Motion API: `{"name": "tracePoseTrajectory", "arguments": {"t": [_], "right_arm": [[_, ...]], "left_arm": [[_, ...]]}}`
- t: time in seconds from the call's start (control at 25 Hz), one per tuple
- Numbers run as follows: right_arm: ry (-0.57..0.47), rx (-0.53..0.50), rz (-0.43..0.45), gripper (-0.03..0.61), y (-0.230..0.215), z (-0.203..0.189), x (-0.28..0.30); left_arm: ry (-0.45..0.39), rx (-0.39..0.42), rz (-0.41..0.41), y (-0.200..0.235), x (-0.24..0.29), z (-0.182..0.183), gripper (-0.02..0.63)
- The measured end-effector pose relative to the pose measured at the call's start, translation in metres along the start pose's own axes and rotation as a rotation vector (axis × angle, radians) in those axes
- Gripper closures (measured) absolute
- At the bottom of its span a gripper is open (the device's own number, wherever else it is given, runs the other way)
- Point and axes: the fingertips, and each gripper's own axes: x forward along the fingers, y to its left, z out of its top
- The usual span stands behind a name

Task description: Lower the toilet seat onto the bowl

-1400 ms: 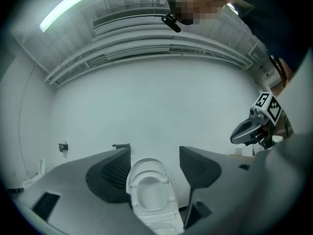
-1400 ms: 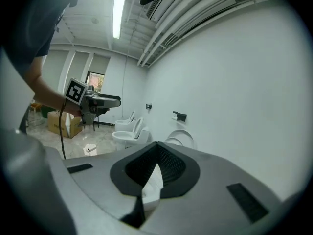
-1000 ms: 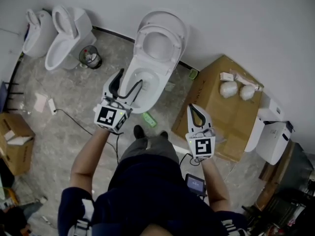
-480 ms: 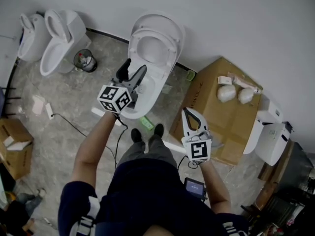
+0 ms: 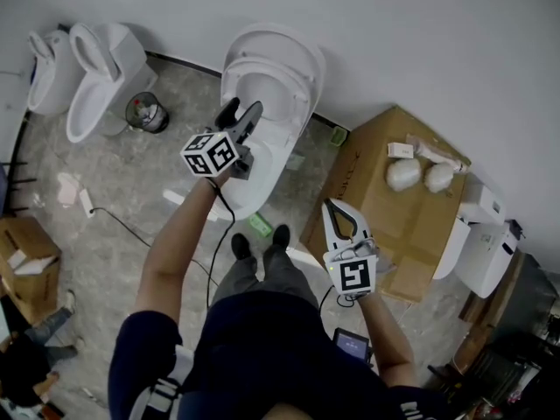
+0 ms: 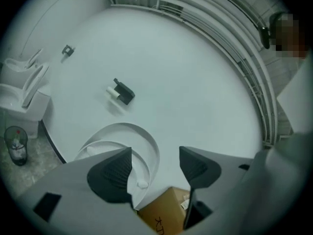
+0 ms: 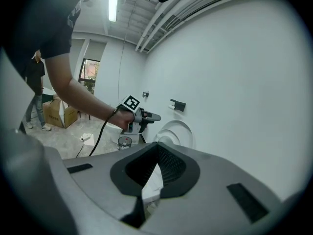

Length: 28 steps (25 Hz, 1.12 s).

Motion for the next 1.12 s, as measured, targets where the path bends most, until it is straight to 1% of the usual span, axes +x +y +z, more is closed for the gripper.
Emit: {"name": "tracePoseTrajectory", "arguments": {"t": [0.28, 0.64, 0.92, 1.12], "right_arm": [[0.04, 0.014, 0.019, 0.558, -0.014, -0.017, 0.013], [0.079, 0.065, 0.031, 0.558, -0.024, -0.041, 0.022], [0.108, 0.081, 0.032, 0.558, -0.033, -0.056, 0.025], [0.116, 0.08, 0.039, 0.558, -0.035, -0.062, 0.029]], "left_arm": [[0.003, -0.186, 0.046, 0.04, 0.054, -0.015, 0.308], [-0.02, -0.465, 0.104, 0.08, 0.105, -0.043, 0.308], [-0.039, -0.644, 0.107, 0.097, 0.134, -0.056, 0.308], [-0.068, -0.755, 0.104, 0.11, 0.151, -0.058, 0.307]]}}
